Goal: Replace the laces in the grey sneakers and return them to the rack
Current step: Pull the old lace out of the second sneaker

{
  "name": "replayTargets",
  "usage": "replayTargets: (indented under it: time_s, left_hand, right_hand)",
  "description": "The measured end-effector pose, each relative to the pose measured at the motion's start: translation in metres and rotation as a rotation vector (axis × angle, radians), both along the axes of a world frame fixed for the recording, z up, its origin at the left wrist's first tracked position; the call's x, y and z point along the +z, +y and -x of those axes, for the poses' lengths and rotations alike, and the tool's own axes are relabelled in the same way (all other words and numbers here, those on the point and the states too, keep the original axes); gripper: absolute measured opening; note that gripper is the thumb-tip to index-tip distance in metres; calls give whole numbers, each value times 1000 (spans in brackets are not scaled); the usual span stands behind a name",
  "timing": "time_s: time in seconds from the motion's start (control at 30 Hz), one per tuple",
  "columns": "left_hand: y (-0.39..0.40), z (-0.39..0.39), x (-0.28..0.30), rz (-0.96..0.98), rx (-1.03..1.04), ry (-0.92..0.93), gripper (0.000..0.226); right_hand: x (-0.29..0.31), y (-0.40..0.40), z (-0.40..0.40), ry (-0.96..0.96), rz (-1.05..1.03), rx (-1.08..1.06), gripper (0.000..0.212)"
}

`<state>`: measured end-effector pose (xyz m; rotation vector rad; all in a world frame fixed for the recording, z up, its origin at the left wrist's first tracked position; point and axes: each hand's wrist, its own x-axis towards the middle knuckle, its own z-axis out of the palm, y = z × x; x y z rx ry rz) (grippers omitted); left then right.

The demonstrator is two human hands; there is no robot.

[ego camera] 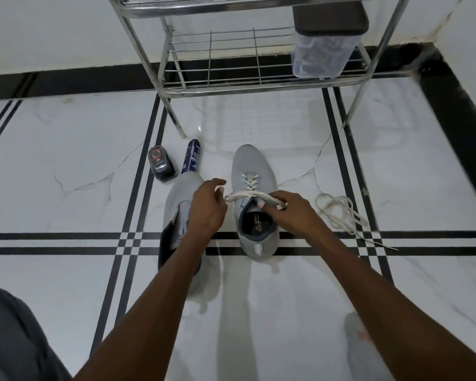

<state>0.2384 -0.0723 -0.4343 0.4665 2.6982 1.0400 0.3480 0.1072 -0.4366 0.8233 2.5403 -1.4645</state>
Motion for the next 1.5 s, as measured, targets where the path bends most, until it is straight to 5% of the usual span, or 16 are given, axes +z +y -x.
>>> replayTargets:
  time_s: [0.3, 0.53, 0.87, 1.13, 1.5]
  left_hand:
    - [16, 12, -4, 2, -66, -226, 15]
    - [10, 9, -2, -50, -7, -163, 14]
    - [10, -9, -2, -158, 56, -186, 14]
    - [11, -10, -6, -175, 117, -218, 18]
    - [12, -7, -9, -181, 118, -241, 22]
  right_hand:
    - [10, 32, 8, 23, 147, -86, 14]
    - [8, 35, 12, 35, 85, -137, 10]
    - [6, 23, 15, 27, 353, -296, 12]
    - [13, 33, 0, -110, 423, -44, 58]
    - [15, 39, -4, -104, 195, 49, 62]
